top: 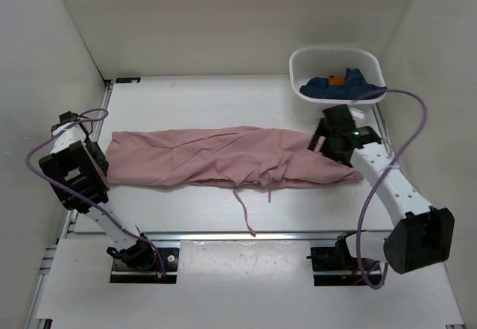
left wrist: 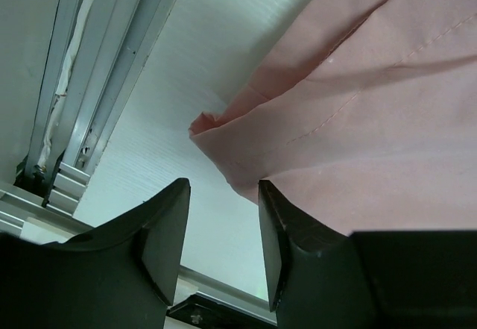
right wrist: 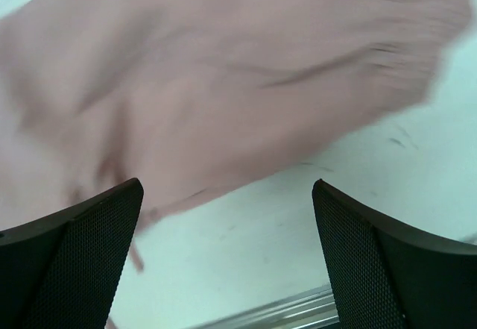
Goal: Fold and stack the trousers
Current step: Fold the trousers
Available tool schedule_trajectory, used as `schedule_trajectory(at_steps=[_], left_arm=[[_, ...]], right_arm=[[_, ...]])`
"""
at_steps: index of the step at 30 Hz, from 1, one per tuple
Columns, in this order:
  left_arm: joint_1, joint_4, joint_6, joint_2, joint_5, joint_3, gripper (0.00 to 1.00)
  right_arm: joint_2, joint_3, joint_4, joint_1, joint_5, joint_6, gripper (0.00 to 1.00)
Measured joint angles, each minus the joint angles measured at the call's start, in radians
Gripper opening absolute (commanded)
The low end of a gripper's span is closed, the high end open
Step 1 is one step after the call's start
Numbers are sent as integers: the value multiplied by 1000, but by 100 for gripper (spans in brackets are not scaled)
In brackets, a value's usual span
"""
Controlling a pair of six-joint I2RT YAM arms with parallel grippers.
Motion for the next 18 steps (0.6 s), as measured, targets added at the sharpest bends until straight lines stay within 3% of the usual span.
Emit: schedule_trajectory(at_steps=[3,8,14,17,18], left_arm=[[0,1,0,0,0,0,54],[0,1,0,0,-4,0,55],[0,4,0,0,-23,-14,56],[0,4,0,0,-36,-28,56],[0,4,0,0,-40,-31,56]], right_arm=[[-13,-85,2,-195,-20,70,99],[91,-160,85,-397,-62,128,99],[275,-154,217,-520,-73,153,97],[401,-117,227,-529,-93,164,79],[412,-107,238,-531,-87,166,58]])
